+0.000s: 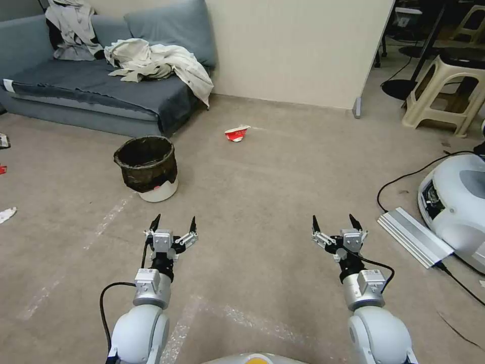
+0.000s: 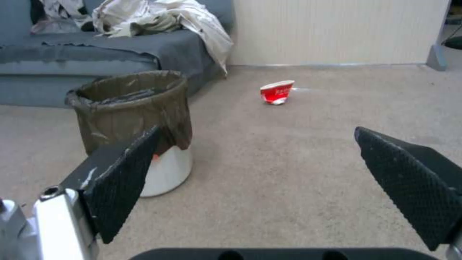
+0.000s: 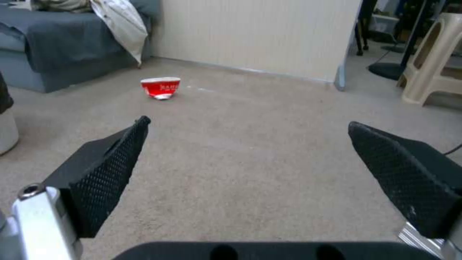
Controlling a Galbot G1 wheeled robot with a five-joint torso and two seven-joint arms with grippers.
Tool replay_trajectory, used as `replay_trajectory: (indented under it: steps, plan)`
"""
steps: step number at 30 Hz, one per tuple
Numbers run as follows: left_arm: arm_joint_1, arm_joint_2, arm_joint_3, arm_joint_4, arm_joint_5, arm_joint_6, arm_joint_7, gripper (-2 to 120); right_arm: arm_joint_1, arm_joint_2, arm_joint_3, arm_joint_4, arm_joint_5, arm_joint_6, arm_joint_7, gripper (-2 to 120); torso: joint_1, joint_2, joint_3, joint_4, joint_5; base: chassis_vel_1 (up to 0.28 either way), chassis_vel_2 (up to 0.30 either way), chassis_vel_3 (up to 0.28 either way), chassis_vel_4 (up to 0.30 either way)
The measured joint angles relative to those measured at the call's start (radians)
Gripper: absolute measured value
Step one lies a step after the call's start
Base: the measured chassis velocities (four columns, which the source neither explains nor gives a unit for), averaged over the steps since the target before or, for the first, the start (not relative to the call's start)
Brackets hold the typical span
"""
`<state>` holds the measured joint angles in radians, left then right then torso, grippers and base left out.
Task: Pick up the trash can from the floor.
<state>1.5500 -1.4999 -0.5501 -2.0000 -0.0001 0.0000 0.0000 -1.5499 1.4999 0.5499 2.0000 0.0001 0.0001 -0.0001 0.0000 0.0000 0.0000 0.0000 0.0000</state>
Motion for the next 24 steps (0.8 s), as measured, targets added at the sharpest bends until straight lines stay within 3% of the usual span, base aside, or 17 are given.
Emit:
replay_trajectory:
  steps: [14, 17, 22, 24]
  plan:
    - [0.001, 0.001, 0.0, -0.005, 0.0, 0.0, 0.0, 100, -0.016, 0.008, 0.001, 0.035, -0.001, -0.008, 0.0, 100, 0.0, 0.0, 0.0, 0.0, 0.0001, 0.0, 0.0, 0.0, 0.0]
    - [0.029, 0.015, 0.001, -0.077, -0.022, 0.028, -0.014, 100, -0.075, 0.038, 0.01, 0.17, -0.013, -0.044, 0.0, 100, 0.0, 0.0, 0.0, -0.0001, 0.0001, 0.0, 0.0, 0.0, 0.0]
    - [0.06, 0.031, 0.004, -0.154, -0.048, 0.063, -0.03, 100, -0.107, 0.053, 0.013, 0.242, -0.018, -0.06, 0.0, 100, 0.0, 0.0, 0.0, -0.0006, -0.0003, 0.0, 0.0, 0.0, 0.0]
    - [0.1, 0.051, 0.007, -0.253, -0.08, 0.107, -0.051, 100, -0.13, 0.065, 0.015, 0.294, -0.016, -0.073, 0.004, 100, 0.0, 0.0, 0.0, 0.0002, 0.0, 0.0, 0.0, 0.0, 0.0]
